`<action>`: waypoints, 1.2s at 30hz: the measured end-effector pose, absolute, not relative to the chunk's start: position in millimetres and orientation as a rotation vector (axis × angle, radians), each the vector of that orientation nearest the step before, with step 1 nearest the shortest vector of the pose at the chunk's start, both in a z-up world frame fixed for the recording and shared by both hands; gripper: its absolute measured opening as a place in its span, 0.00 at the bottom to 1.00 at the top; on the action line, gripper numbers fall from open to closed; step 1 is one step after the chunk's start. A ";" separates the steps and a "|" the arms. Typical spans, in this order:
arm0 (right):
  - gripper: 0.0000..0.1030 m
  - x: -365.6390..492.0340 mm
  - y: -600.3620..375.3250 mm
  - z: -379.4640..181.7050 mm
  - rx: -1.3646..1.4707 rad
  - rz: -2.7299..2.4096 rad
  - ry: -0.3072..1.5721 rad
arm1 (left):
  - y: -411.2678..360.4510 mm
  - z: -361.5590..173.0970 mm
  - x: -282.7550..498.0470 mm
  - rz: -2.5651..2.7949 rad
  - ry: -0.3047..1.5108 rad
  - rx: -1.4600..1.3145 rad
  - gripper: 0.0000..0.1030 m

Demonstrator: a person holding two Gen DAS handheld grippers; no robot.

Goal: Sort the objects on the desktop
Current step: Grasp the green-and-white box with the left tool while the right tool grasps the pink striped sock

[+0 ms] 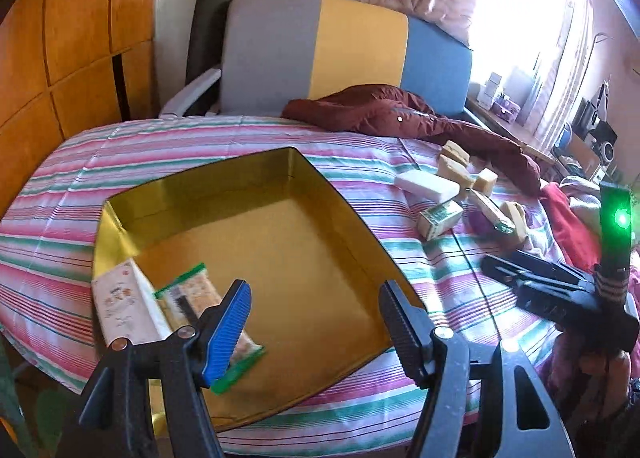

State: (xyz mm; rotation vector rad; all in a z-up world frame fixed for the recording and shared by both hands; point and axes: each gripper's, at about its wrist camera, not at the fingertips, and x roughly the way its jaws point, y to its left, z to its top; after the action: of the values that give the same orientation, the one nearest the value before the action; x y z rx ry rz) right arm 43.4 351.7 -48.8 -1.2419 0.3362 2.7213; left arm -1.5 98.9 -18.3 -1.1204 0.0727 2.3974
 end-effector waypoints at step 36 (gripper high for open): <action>0.41 62.9 522.9 -104.7 -1.402 2.317 0.491 | 288.7 -57.1 -66.3 2.006 0.098 -1.418 0.64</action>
State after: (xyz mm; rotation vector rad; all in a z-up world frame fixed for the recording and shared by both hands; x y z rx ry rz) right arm 62.9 522.9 -104.7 -1.4017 0.4909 2.3172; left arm -66.3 288.7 -57.1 -1.4184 0.0982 2.0060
